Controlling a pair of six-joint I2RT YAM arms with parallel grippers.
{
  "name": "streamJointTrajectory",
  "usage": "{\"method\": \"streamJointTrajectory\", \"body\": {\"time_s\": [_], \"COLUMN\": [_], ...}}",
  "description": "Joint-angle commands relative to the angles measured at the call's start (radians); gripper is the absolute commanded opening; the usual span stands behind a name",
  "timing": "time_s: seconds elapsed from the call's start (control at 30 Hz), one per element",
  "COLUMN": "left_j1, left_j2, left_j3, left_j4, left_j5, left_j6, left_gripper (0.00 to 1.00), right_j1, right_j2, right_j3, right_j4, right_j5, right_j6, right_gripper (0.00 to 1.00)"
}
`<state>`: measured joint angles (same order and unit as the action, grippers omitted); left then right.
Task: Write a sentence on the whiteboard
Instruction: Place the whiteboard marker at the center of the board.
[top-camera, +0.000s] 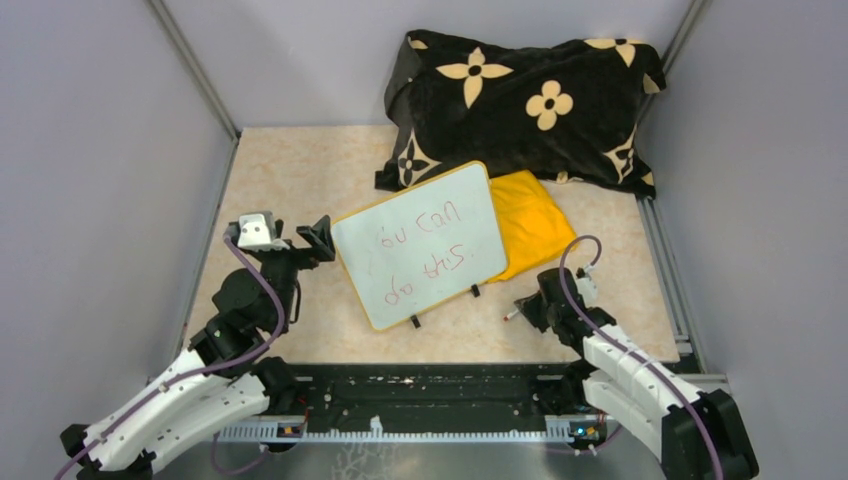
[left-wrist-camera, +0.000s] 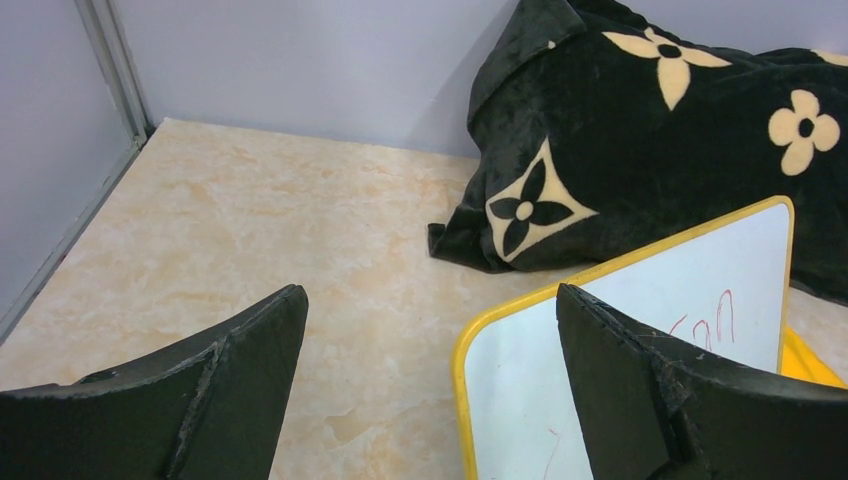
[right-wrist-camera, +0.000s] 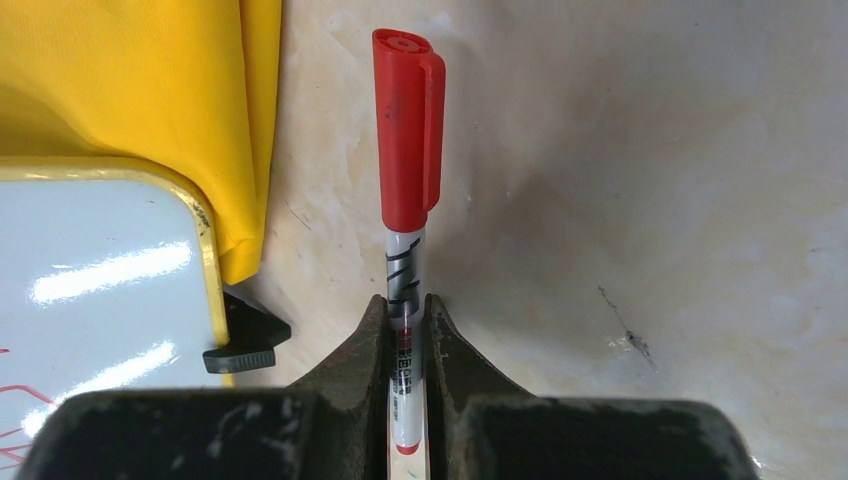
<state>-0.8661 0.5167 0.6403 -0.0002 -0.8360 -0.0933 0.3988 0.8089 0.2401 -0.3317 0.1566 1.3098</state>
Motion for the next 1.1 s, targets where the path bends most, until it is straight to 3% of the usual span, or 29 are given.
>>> {"method": "streamJointTrajectory", "body": {"time_s": [0.0, 0.4, 1.07], "left_j1": [0.003, 0.003, 0.003], "left_j2": [0.006, 0.006, 0.004], "left_j3": [-0.002, -0.003, -0.003], "left_j4": [0.027, 0.023, 0.018], "left_j5": [0.005, 0.006, -0.002], "left_j6": [0.017, 0.012, 0.007], "left_gripper": [0.99, 0.99, 0.99], "right_j1": [-0.017, -0.023, -0.025], "right_j2": [0.015, -0.002, -0.035], "right_j3": [-0.016, -0.064, -0.088], "right_j4": [0.042, 0.045, 0.022], "right_j5": [-0.003, -0.008, 0.015], "right_j6": [-0.014, -0.015, -0.033], "right_gripper": [0.0, 0.0, 0.09]}}
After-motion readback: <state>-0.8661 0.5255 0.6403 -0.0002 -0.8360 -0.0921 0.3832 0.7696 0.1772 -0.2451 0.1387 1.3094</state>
